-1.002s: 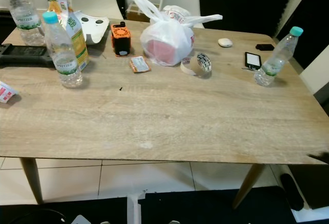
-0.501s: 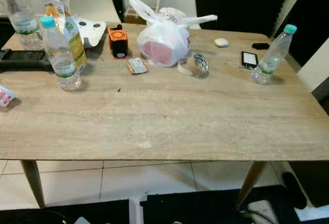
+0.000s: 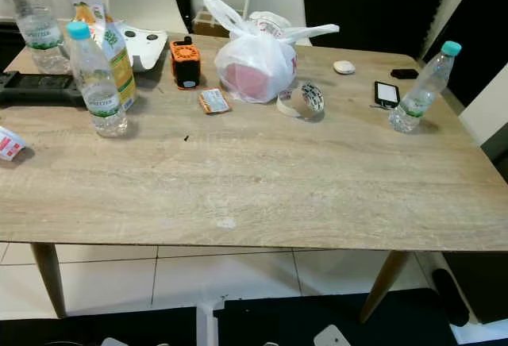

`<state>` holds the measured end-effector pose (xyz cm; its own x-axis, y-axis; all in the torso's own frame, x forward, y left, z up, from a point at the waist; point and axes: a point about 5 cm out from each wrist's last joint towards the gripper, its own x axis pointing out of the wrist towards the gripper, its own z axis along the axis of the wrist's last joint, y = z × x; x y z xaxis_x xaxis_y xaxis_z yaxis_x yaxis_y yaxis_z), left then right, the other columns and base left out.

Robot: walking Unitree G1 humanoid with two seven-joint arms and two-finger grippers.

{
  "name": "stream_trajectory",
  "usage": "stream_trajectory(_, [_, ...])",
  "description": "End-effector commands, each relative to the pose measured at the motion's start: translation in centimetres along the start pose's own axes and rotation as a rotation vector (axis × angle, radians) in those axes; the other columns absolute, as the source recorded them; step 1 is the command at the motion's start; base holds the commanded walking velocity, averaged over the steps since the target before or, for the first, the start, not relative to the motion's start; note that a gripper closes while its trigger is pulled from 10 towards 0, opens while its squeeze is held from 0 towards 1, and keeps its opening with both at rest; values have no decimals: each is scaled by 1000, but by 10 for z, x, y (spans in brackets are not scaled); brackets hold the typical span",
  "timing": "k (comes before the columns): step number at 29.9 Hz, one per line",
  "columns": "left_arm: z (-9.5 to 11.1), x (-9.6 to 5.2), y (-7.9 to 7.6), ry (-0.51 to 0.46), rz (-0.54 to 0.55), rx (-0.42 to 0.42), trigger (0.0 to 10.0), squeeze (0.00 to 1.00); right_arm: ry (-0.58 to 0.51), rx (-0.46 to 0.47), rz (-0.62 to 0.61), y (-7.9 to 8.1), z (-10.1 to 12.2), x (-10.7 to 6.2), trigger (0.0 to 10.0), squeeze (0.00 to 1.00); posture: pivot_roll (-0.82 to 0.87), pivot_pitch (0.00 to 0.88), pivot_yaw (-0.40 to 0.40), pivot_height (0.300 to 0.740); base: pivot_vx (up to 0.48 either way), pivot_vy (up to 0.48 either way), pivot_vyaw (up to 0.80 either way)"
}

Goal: Restocking fridge

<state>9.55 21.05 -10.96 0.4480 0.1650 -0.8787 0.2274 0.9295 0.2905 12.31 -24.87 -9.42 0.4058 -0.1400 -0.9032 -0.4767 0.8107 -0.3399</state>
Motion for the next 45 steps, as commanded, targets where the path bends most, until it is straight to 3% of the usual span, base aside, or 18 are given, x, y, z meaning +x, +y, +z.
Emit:
stream_trajectory(1, [0, -1, -11, 5, -32, -31, 10000, 271, -17, -10, -24, 1, 4, 1, 10000, 0, 46, 97, -86, 740, 0, 0, 0])
stream_trajectory(7, [0, 0, -8, 11, -23, -65, 10000, 271, -66, 25, -108, 1, 17, 2, 10000, 0, 56, 77, -62, 740, 0, 0, 0])
stream_trajectory(14, [-1, -1, -5, -1, 35, -45, 10000, 302, -32, 166, -109, 18, 5, 1, 10000, 0, 72, 68, -40, 740, 0, 0, 0])
stream_trajectory(18, [5, -1, -2, -52, 72, 2, 10000, 302, 30, 419, -133, 23, -7, -1, 10000, 0, 67, 58, -15, 740, 0, 0, 0])
stream_trajectory(20, [5, -1, -2, -57, 86, -4, 10000, 306, 38, 474, -143, 24, -8, -1, 10000, 0, 68, 58, -15, 740, 0, 0, 0])
stream_trajectory(23, [5, -1, -2, -65, 99, -69, 10000, 306, 12, 505, -144, 24, -5, -1, 10000, 0, 68, 55, -15, 740, 0, 0, 0])
stream_trajectory(24, [3, -2, -1, -56, 113, -224, 10000, 318, -23, 545, -158, 19, 1, 0, 10000, 0, 63, 46, -9, 740, 0, 0, 0])
stream_trajectory(25, [3, -2, -1, -56, 113, -224, 10000, 318, -23, 545, -158, 19, 1, 0, 10000, 0, 63, 46, -9, 740, 0, 0, 0])
stream_trajectory(26, [2, -3, -1, -62, 109, -327, 10000, 302, -77, 607, -190, 8, 13, 1, 10000, 0, 50, 36, 3, 740, 0, 0, 0])
stream_trajectory(28, [1, -3, -1, -65, 105, -337, 10000, 302, -93, 621, -200, 5, 16, 1, 10000, 0, 46, 35, 4, 740, 0, 0, 0])
stream_trajectory(29, [3, -3, -1, -76, 98, -251, 10000, 294, -107, 629, -209, 1, 19, 1, 10000, 0, 35, 37, 9, 740, 0, 0, 0])
stream_trajectory(30, [3, -3, -1, -76, 98, -251, 10000, 294, -107, 629, -209, 1, 19, 1, 10000, 0, 35, 37, 9, 740, 0, 0, 0])
stream_trajectory(33, [7, -2, -3, -94, 63, 31, 10000, 294, -115, 616, -217, -4, 22, 1, 10000, 0, 35, 42, 5, 740, 0, 0, 0])
stream_trajectory(36, [7, -1, -5, -86, 48, 117, 10000, 294, -110, 585, -209, -2, 21, 2, 10000, 0, 35, 40, 7, 740, 0, 0, 0])
stream_trajectory(40, [12, 0, -7, -99, 13, 386, 10000, 302, -92, 520, -191, 2, 18, 2, 10000, 0, 51, 41, 10, 740, 0, 0, 0])
stream_trajectory(43, [40, 2, 56, -223, 2, 607, 10000, 302, -78, 483, -170, 8, 13, 1, 10000, 0, 64, 38, 8, 740, 0, 0, 0])
stream_trajectory(44, [40, 2, 56, -223, 2, 607, 10000, 302, -78, 483, -170, 8, 13, 1, 10000, 0, 64, 38, 8, 740, 0, 0, 0])
stream_trajectory(45, [48, 3, 60, -232, -29, 792, 10000, 310, -70, 461, -157, 12, 11, 1, 10000, 0, 74, 35, 4, 740, 0, 0, 0])
